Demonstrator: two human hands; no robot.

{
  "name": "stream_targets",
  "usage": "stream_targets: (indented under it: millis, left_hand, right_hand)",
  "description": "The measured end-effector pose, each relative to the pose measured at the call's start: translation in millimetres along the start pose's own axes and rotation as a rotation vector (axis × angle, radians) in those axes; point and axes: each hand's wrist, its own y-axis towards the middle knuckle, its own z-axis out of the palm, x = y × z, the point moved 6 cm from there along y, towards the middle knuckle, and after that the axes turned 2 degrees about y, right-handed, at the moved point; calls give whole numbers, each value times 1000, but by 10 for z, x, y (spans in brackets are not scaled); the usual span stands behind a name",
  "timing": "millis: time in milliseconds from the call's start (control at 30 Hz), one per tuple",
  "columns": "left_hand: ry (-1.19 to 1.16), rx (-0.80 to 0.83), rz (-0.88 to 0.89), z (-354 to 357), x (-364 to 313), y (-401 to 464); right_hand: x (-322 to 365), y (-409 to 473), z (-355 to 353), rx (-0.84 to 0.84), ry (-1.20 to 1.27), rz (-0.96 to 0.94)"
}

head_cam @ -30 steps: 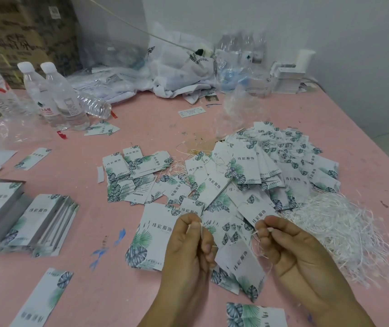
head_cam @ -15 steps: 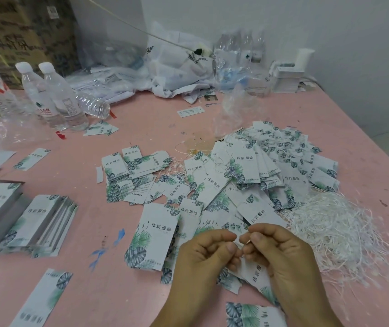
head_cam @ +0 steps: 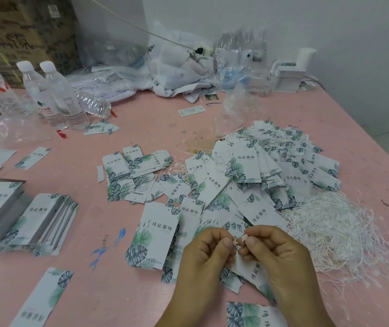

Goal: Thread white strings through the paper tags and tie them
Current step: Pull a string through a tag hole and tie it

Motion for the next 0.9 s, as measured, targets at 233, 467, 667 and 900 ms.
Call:
stream_targets:
  millis: [233, 467, 667, 900]
  left_hand:
    - [-9, -23, 6, 15, -59, -13]
    - [-31, -3, 43, 80, -151, -37]
    - [-52, 14, 15, 109, -169, -59]
    - [-181, -60, -23, 125, -84, -63]
  right_hand:
    - [-2, -64, 68, 33, -98, -18]
    - [2, -70, 77, 13, -113, -26]
    - [-22, -62, 80, 5, -34, 23]
    - [-36, -63, 91, -8, 24, 55]
